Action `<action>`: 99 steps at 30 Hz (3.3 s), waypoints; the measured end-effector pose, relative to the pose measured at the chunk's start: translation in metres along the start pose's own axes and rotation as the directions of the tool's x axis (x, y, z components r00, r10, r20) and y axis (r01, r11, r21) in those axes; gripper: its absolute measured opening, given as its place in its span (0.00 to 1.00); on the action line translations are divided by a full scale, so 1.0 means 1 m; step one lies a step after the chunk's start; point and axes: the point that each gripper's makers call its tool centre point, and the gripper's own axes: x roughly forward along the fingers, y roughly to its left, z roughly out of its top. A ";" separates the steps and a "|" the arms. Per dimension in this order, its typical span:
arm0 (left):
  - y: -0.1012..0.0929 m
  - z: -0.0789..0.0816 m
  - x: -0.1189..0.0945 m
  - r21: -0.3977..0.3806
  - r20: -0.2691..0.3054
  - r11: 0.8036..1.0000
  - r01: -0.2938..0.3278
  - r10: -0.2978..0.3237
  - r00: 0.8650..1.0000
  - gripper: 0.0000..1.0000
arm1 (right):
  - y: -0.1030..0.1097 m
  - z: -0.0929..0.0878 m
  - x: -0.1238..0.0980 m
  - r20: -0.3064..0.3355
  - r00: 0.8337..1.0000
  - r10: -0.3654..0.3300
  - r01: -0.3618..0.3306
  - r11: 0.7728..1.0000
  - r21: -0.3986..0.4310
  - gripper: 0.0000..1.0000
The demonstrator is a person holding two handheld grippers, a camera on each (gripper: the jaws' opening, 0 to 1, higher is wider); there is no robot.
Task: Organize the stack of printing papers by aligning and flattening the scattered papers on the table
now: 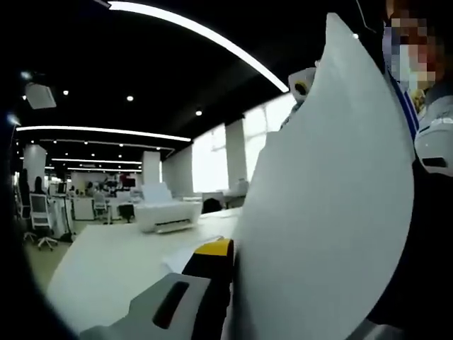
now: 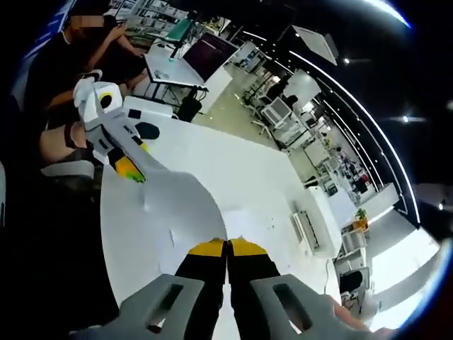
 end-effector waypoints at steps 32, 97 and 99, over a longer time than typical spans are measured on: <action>-0.008 -0.001 0.002 0.005 0.002 0.999 0.042 -0.042 0.999 0.30 | 0.003 0.012 0.017 -0.033 0.998 0.047 -0.047 0.999 0.011 0.00; -0.008 0.001 0.002 0.012 0.003 0.999 0.038 -0.038 0.999 0.29 | 0.077 0.092 0.010 0.135 0.955 0.264 -0.254 0.963 -0.087 0.00; -0.008 0.001 0.002 0.012 0.003 0.999 0.039 -0.039 0.999 0.29 | 0.077 0.094 0.011 0.135 0.954 0.269 -0.259 0.962 -0.087 0.00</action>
